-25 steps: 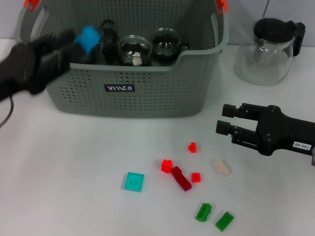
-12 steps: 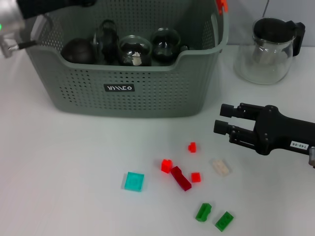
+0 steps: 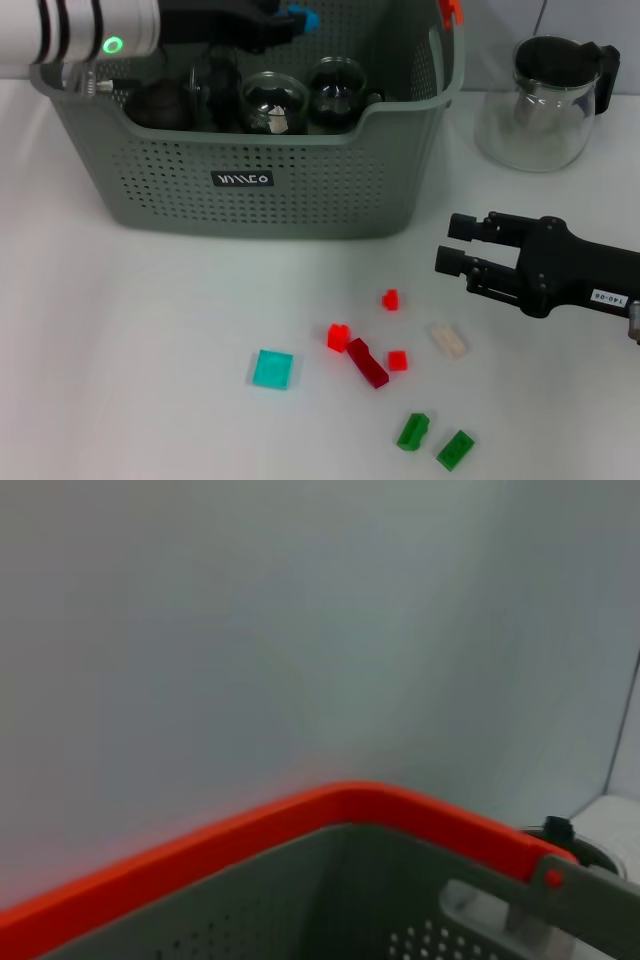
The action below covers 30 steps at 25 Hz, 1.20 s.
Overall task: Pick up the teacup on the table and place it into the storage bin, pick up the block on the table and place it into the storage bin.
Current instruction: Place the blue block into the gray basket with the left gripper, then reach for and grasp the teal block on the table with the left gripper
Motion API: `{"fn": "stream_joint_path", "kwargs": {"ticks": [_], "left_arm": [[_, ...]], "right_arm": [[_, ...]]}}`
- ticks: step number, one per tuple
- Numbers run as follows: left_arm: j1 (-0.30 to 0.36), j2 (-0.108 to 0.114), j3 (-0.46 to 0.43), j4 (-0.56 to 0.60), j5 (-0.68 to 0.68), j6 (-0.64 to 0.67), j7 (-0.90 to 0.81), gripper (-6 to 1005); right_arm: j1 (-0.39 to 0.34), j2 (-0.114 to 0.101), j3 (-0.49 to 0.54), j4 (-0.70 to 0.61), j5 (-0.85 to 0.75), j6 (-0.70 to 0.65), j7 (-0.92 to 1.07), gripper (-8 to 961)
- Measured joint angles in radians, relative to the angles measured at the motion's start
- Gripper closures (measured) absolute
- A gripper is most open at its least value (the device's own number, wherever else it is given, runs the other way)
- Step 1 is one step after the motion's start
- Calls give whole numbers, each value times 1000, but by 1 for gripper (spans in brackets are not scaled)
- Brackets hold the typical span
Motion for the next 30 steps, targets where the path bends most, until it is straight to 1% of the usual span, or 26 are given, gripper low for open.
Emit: {"fn": "stream_joint_path", "kwargs": {"ticks": [2, 4, 5, 11, 14, 15, 18, 20, 21, 22, 23, 24, 26, 28, 30], "left_arm": [[0, -9, 1, 4, 1, -25, -5, 605], [1, -14, -3, 11, 2, -42, -19, 626], [2, -15, -5, 15, 0, -46, -29, 637], [15, -18, -27, 35, -28, -46, -73, 616], [42, -22, -44, 47, -84, -39, -70, 605], [58, -25, -52, 55, -122, -37, -66, 602], [105, -30, -90, 61, -260, 2, -11, 539], [144, -32, -147, 38, -395, 88, 81, 497], [166, -32, -186, 12, -474, 163, 140, 476], [179, -32, -215, -10, -525, 224, 182, 479], [197, -30, -254, -43, -581, 308, 234, 482], [214, -24, -291, -87, -625, 412, 292, 484], [248, -10, -348, -156, -668, 588, 377, 490], [280, -4, -370, -181, -660, 686, 412, 490], [326, -6, -379, -179, -617, 769, 454, 489]], "right_arm": [[-1, 0, 0, 0, 0, 0, 0, 402], [-1, 0, 0, 0, 0, 0, 0, 402], [-1, 0, 0, 0, 0, 0, 0, 402], [0, 0, 0, 0, 0, 0, 0, 402], [-1, 0, 0, 0, 0, 0, 0, 402], [-2, 0, 0, 0, 0, 0, 0, 402], [-2, 0, 0, 0, 0, 0, 0, 402], [-2, 0, 0, 1, 0, 1, 0, 402], [-2, 0, 0, 1, 0, 1, 0, 402], [-1, 0, 0, 1, 0, 1, 0, 402], [0, 0, 0, 1, 0, 1, 0, 402], [1, 0, 0, 1, 0, 1, 0, 402], [3, 0, 0, 1, 0, 1, 0, 402], [5, 0, 0, 1, 0, 1, 0, 402], [7, 0, 0, 1, 0, 1, 0, 402]]}}
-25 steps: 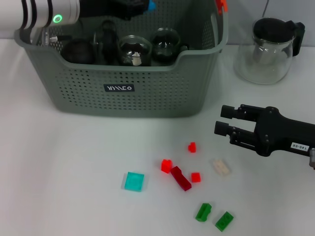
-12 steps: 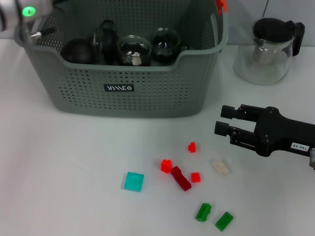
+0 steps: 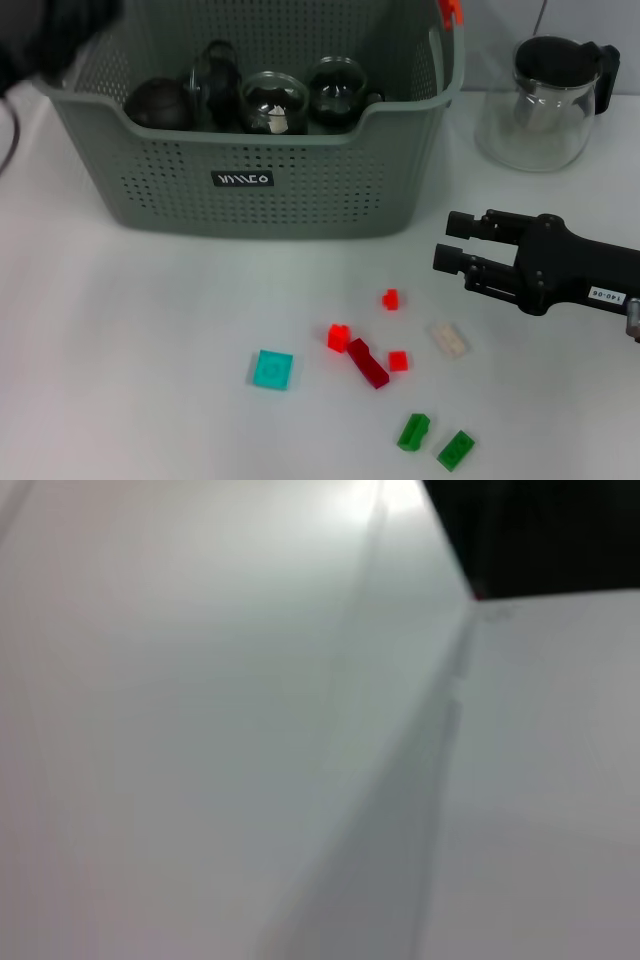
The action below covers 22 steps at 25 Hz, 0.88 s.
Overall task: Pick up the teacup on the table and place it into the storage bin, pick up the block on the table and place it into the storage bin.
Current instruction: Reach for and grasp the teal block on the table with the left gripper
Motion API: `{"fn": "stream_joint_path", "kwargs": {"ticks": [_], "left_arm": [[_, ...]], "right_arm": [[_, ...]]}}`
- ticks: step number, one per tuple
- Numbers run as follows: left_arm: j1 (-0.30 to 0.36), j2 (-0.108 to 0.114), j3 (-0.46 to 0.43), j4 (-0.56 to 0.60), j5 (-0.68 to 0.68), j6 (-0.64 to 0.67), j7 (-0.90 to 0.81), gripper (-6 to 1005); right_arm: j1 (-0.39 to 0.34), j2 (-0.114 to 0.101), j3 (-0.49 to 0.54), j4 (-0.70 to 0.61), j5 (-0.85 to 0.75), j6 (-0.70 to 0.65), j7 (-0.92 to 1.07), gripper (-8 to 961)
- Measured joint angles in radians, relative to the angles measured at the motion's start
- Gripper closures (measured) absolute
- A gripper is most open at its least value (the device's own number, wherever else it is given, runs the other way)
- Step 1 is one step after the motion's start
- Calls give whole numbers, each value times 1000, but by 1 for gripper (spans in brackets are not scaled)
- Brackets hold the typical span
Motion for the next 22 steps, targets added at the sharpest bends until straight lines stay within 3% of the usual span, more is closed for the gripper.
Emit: {"fn": "stream_joint_path", "kwargs": {"ticks": [2, 3, 9, 14, 22], "left_arm": [[70, -15, -1, 24, 117, 84, 104, 489], [70, -15, -1, 24, 117, 84, 104, 488], [172, -75, 10, 59, 404, 132, 400, 487], [189, -100, 18, 46, 530, 73, 472, 486], [119, -102, 74, -37, 679, -132, 481, 484]], "right_arm": [[1, 0, 0, 0, 0, 0, 0, 402], [1, 1, 0, 0, 0, 0, 0, 402], [8, 2, 0, 0, 0, 0, 2, 403], [9, 2, 0, 0, 0, 0, 5, 403], [9, 2, 0, 9, 0, 2, 1, 403]]}}
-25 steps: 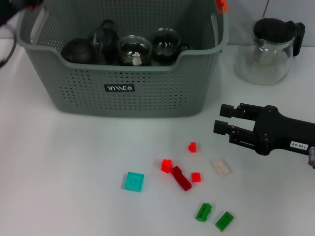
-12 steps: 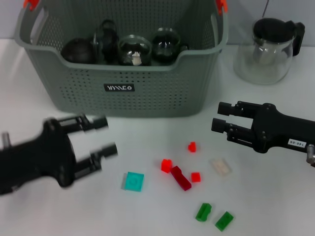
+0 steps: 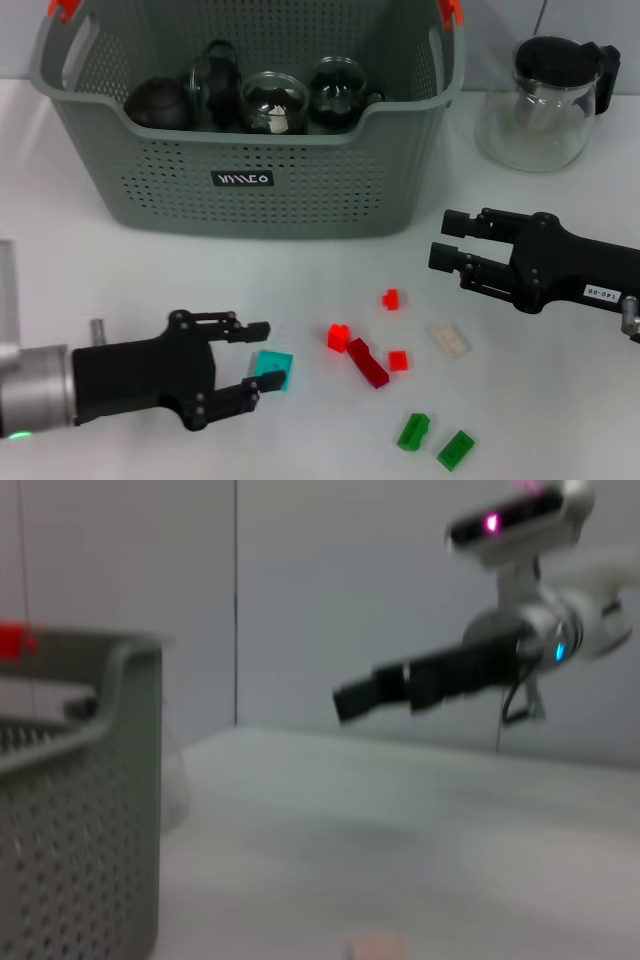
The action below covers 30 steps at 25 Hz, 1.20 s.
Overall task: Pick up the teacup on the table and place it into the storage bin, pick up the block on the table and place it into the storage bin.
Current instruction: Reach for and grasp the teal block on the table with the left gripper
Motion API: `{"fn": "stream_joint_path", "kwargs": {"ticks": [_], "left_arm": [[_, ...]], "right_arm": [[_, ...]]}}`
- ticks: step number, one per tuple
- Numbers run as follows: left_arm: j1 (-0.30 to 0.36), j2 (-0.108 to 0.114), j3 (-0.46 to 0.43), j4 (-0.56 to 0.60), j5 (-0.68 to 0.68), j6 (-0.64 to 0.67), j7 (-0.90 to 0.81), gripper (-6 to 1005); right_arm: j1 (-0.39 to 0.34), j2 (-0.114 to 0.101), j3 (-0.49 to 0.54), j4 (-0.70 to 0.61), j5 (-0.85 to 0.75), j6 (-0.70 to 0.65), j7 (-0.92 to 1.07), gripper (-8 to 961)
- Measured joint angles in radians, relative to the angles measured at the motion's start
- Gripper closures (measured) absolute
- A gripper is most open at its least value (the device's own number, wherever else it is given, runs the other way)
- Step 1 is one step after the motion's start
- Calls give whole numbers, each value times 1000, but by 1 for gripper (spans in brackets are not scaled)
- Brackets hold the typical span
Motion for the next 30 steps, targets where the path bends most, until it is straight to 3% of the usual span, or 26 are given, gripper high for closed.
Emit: {"fn": "stream_joint_path", "kwargs": {"ticks": [10, 12, 13, 30], "left_arm": [[-47, -4, 107, -37, 44, -180, 26, 482], [-49, -5, 125, -40, 44, -203, 27, 405], [-49, -5, 129, -42, 44, -210, 27, 367], [-67, -2, 137, -69, 45, -288, 21, 345]], "right_arm": [[0, -1, 0, 1, 0, 4, -1, 403], [0, -1, 0, 1, 0, 4, -1, 403], [0, -1, 0, 1, 0, 4, -1, 403], [-3, -1, 0, 2, 0, 7, -1, 403]]}}
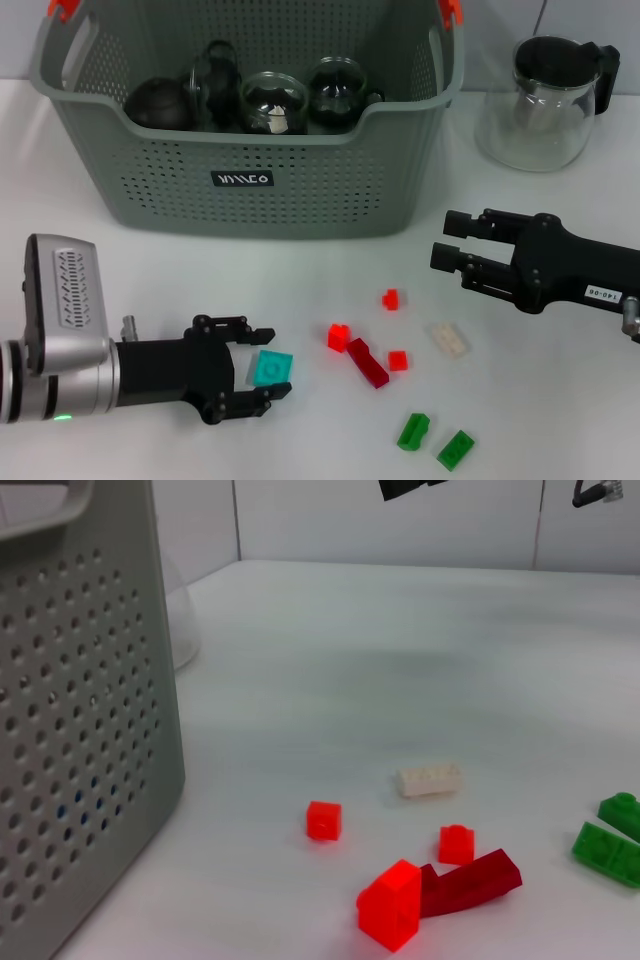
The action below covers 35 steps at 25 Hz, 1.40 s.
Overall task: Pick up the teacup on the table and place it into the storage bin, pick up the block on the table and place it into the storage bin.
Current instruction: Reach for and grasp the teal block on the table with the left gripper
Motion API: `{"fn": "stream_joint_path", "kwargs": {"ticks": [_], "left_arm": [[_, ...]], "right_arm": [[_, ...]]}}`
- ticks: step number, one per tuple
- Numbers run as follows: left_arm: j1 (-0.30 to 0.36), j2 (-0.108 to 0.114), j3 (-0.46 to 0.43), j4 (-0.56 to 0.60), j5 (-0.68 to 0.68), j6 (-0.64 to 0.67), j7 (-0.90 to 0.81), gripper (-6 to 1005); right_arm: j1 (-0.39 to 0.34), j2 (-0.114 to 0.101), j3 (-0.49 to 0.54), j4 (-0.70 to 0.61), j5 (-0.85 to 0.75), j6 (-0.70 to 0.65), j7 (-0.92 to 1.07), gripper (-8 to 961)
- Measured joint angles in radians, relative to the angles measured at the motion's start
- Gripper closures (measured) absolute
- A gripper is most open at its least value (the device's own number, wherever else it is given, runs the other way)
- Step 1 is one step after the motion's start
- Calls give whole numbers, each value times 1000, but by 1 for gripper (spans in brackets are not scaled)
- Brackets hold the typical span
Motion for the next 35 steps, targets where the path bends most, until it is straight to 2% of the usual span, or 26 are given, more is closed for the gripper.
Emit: {"fn": "stream_joint_path", "kwargs": {"ticks": [35], "left_arm": [[11, -2, -6, 2, 25, -14, -13, 358]], "right_arm": [[2, -2, 1, 0, 0, 1, 0, 401]]}}
